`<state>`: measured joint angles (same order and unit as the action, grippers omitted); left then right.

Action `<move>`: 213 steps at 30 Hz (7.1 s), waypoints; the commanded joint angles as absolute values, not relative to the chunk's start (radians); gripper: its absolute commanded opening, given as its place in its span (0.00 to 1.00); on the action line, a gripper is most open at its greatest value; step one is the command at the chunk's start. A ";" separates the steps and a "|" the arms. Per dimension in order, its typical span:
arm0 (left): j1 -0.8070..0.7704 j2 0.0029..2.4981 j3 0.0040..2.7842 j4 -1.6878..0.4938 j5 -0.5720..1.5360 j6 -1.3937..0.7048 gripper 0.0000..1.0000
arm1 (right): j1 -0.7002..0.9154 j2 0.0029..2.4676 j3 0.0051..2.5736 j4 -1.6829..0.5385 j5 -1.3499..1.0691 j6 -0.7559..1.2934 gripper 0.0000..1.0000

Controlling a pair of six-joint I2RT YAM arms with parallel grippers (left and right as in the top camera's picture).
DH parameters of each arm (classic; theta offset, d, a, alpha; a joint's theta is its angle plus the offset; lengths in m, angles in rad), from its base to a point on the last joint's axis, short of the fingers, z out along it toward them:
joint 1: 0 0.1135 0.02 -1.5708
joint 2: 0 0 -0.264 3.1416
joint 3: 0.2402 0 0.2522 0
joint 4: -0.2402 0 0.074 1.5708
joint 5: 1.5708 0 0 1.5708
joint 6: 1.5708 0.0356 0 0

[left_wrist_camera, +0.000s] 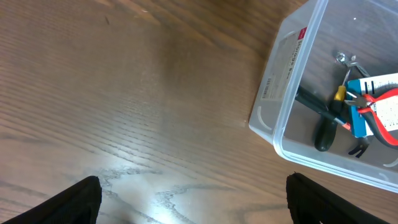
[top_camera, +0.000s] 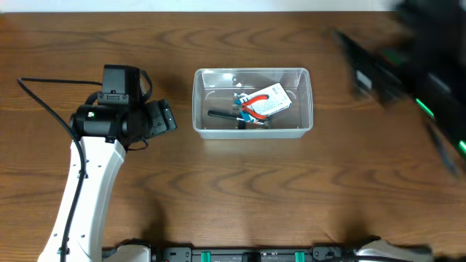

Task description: Pack container

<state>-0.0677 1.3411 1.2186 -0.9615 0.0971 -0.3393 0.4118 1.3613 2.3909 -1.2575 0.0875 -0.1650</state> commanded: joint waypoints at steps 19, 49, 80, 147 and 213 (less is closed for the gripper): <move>-0.070 1.347 1.214 -0.963 0.085 -0.333 0.87 | 0.201 0.327 1.105 -0.705 0.124 -0.069 0.99; -0.070 1.347 1.214 -0.963 0.085 -0.333 0.87 | 0.157 0.005 0.067 -0.123 0.118 0.306 0.99; -0.070 1.347 1.214 -0.963 0.085 -0.333 0.87 | 0.157 0.006 0.028 -0.120 0.014 0.047 0.99; -0.069 0.064 0.344 -0.514 -0.142 -0.263 0.87 | 0.157 0.006 0.028 -0.120 0.014 0.047 0.99; -0.069 0.006 0.084 -0.268 -0.143 -0.236 0.87 | 0.157 0.006 0.028 -0.120 0.014 0.047 0.99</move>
<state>-0.0677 0.0101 0.1089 -0.2626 -0.1383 -0.2565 0.1654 0.0128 0.0341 -0.1215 0.0181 0.0589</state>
